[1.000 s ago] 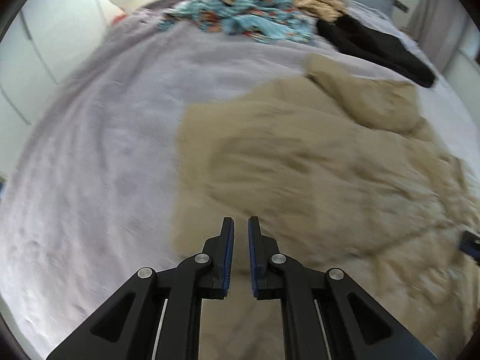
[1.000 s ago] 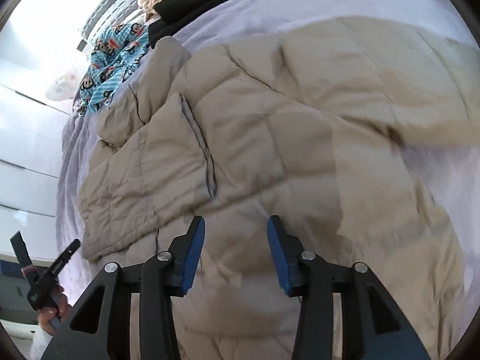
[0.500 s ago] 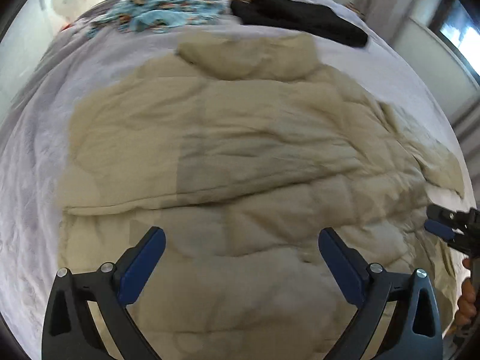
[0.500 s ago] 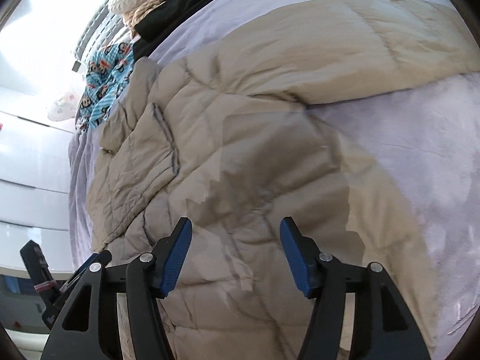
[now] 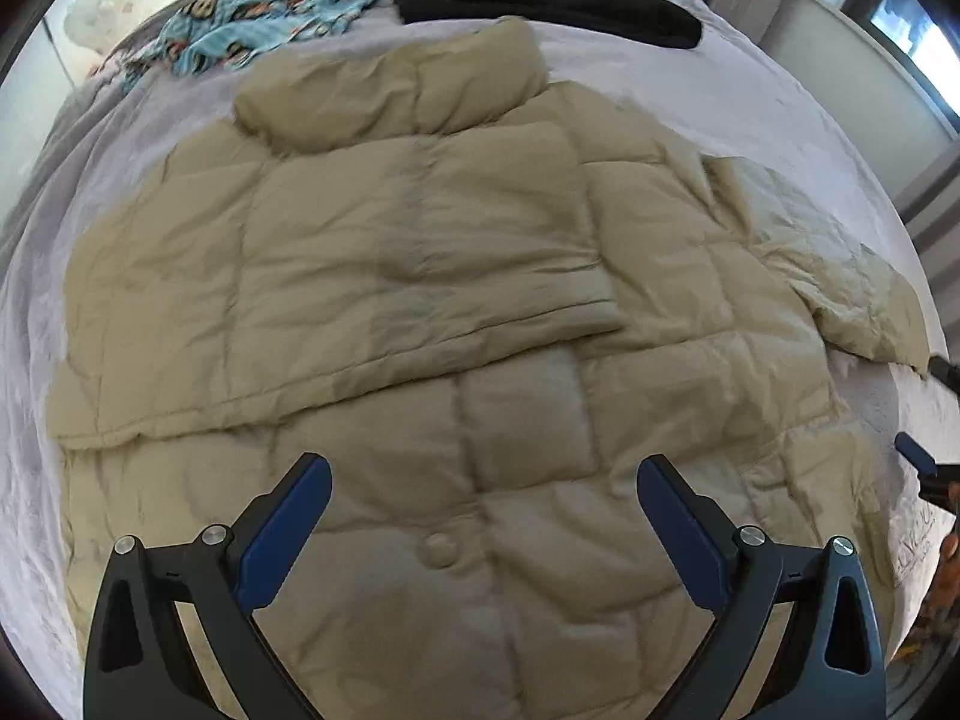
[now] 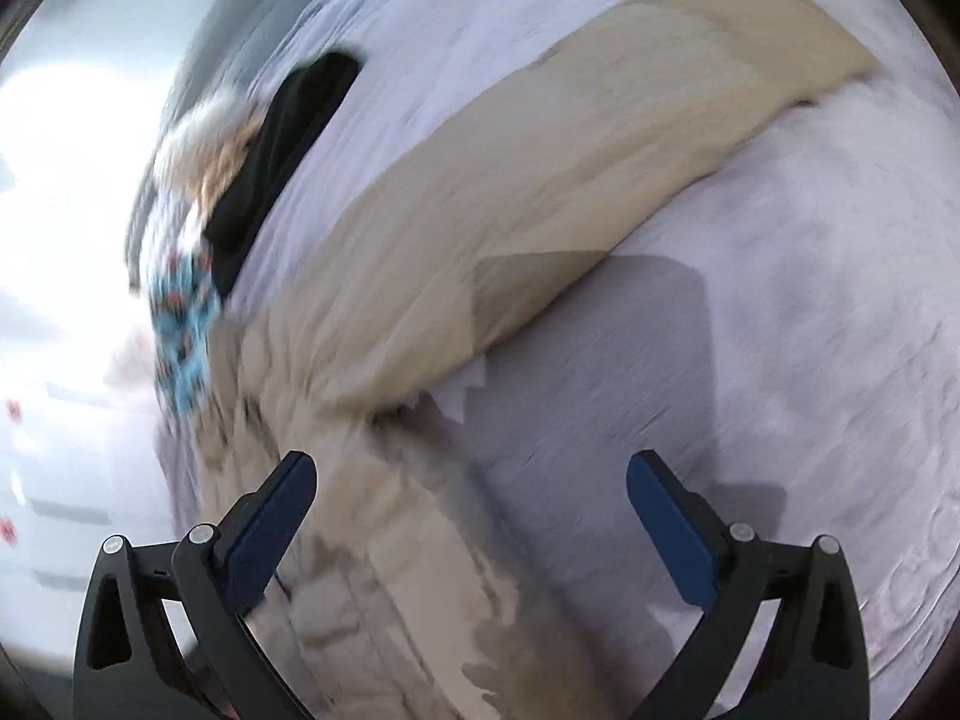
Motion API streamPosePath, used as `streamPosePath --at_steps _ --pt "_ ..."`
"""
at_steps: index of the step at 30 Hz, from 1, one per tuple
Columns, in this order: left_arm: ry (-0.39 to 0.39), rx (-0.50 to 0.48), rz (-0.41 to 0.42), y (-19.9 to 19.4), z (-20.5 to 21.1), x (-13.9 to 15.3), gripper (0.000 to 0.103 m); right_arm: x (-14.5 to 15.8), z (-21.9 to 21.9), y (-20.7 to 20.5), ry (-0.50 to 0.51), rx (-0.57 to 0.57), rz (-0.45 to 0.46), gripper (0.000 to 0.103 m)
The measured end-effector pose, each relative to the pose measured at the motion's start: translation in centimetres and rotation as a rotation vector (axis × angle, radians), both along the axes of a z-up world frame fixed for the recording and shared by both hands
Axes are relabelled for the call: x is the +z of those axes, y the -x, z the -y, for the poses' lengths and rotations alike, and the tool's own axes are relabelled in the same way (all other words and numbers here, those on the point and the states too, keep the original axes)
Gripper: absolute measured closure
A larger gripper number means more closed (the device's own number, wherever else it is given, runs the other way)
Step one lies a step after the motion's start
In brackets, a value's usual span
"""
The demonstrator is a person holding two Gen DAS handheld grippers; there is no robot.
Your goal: Fold large clothes
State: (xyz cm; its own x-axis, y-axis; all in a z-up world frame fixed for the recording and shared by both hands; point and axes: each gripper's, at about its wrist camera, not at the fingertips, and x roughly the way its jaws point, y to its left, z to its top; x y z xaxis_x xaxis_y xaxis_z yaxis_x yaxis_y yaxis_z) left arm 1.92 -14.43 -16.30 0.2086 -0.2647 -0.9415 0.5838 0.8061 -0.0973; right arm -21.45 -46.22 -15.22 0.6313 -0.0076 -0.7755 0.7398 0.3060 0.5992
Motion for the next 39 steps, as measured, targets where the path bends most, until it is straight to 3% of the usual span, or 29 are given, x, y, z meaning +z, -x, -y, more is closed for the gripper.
streamPosePath --at_steps 6,12,19,20,22,23,24,29,34,39 --pt "-0.009 -0.017 0.026 0.5 2.9 0.5 0.001 -1.4 6.4 3.0 -0.084 -0.159 0.029 0.0" --pt "-0.011 -0.016 0.048 0.1 4.7 1.0 0.001 -3.3 12.4 4.6 -0.177 -0.329 0.192 0.0" --pt "-0.011 0.012 0.059 -0.6 5.7 1.1 0.001 -5.4 17.2 3.0 -0.277 -0.429 0.383 0.001" --pt "-0.009 0.013 0.055 -0.7 5.6 1.1 0.001 -5.6 17.7 2.9 -0.289 -0.44 0.397 0.007" --pt "-0.007 0.018 0.06 -1.0 5.6 1.2 0.001 -6.0 18.3 1.8 -0.35 -0.465 0.414 0.048" --pt "-0.011 0.02 0.072 -1.1 5.5 1.3 0.001 -6.2 17.9 1.0 -0.369 -0.463 0.408 0.08" --pt "-0.024 0.026 0.09 -1.3 5.4 1.4 0.001 -6.3 17.9 0.4 -0.383 -0.456 0.407 0.094" --pt "-0.016 0.061 0.064 -3.2 3.2 1.2 0.001 -1.9 16.7 -3.2 -0.234 -0.318 0.393 0.095" --pt "-0.005 0.142 0.117 -6.1 -0.2 2.5 0.001 5.8 12.2 -11.1 0.042 -0.024 0.298 0.094" --pt "0.01 0.26 0.18 -9.3 -4.7 4.2 0.001 11.7 3.4 -21.1 0.3 0.306 0.245 0.094"
